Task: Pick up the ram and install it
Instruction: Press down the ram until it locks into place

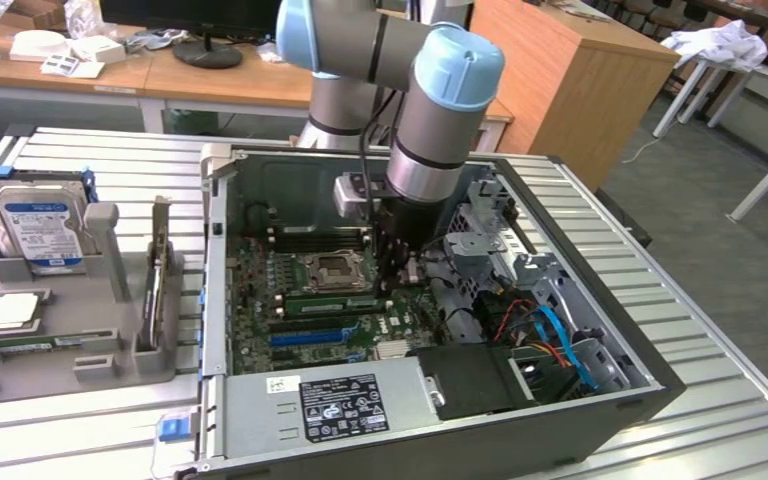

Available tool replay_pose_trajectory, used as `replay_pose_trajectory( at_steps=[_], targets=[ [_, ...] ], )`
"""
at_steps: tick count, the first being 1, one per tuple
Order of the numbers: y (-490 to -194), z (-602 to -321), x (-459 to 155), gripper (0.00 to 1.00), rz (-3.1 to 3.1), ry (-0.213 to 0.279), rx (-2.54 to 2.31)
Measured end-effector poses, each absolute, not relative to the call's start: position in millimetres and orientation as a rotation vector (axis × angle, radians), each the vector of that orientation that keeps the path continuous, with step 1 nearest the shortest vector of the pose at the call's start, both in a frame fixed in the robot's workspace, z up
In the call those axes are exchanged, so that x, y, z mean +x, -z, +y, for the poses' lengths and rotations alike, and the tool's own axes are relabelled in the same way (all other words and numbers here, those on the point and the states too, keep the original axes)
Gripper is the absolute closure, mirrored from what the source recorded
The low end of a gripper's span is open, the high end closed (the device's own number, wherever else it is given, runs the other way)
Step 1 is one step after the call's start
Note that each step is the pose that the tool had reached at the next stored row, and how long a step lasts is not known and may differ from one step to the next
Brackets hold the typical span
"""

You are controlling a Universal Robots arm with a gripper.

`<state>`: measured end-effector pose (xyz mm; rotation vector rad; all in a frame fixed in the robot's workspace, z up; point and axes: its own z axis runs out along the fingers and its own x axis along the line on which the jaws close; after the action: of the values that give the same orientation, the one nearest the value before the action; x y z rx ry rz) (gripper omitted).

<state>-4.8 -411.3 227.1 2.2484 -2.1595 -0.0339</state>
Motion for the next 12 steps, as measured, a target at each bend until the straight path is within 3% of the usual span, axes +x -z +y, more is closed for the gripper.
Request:
replay_pose_trajectory(
  at_steps=[12],
  targets=[
    [-221.3,-411.3,-4.9,0.9,-2.153,0.02,2.241]
  ],
)
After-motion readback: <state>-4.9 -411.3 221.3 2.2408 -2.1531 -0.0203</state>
